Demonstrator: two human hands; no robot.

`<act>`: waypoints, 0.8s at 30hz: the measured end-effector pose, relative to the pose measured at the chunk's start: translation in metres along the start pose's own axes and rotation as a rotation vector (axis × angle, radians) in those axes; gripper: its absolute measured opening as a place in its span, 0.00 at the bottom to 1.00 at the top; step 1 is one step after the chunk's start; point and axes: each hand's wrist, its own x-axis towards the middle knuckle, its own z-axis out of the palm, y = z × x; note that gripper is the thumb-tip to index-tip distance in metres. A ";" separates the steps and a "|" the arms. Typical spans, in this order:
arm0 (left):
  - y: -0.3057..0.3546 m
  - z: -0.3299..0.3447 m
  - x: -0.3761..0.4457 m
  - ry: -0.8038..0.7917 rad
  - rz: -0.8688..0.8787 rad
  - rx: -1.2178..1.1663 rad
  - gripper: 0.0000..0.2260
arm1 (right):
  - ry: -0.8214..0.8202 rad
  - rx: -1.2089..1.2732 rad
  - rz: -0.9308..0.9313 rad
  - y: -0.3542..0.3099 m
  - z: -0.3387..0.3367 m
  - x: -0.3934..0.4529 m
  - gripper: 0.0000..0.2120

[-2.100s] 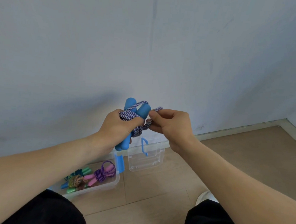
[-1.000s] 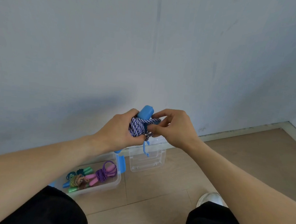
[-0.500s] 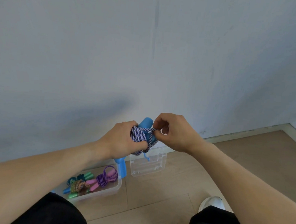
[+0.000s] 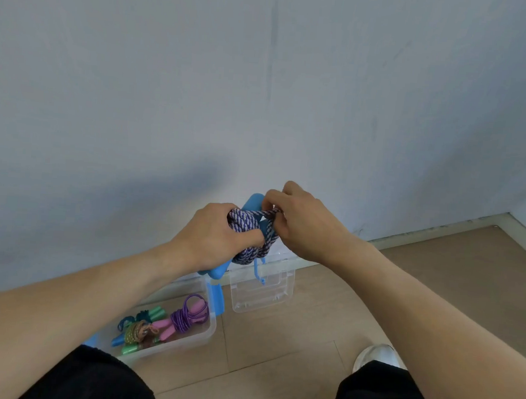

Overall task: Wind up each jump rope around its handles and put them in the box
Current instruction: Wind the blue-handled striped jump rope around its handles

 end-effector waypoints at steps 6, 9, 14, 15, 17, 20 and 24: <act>-0.001 -0.004 -0.012 -0.022 0.118 0.290 0.14 | -0.172 0.540 0.391 0.006 0.005 -0.010 0.06; -0.003 -0.006 -0.010 0.033 0.090 0.262 0.13 | -0.039 0.712 0.496 0.003 0.009 -0.010 0.07; -0.005 -0.011 -0.006 0.095 0.130 0.359 0.15 | 0.087 0.595 0.491 -0.009 0.015 -0.006 0.06; -0.005 -0.011 -0.006 0.103 0.146 0.376 0.15 | 0.121 0.574 0.485 -0.011 0.017 -0.006 0.07; -0.004 -0.011 -0.006 0.107 0.184 0.428 0.17 | 0.161 0.556 0.483 -0.012 0.019 -0.006 0.07; -0.005 -0.012 -0.007 0.104 0.253 0.506 0.17 | 0.125 0.665 0.544 -0.007 0.021 -0.005 0.03; 0.000 -0.015 -0.009 0.116 0.355 0.591 0.16 | 0.052 1.093 0.685 -0.003 0.012 -0.006 0.11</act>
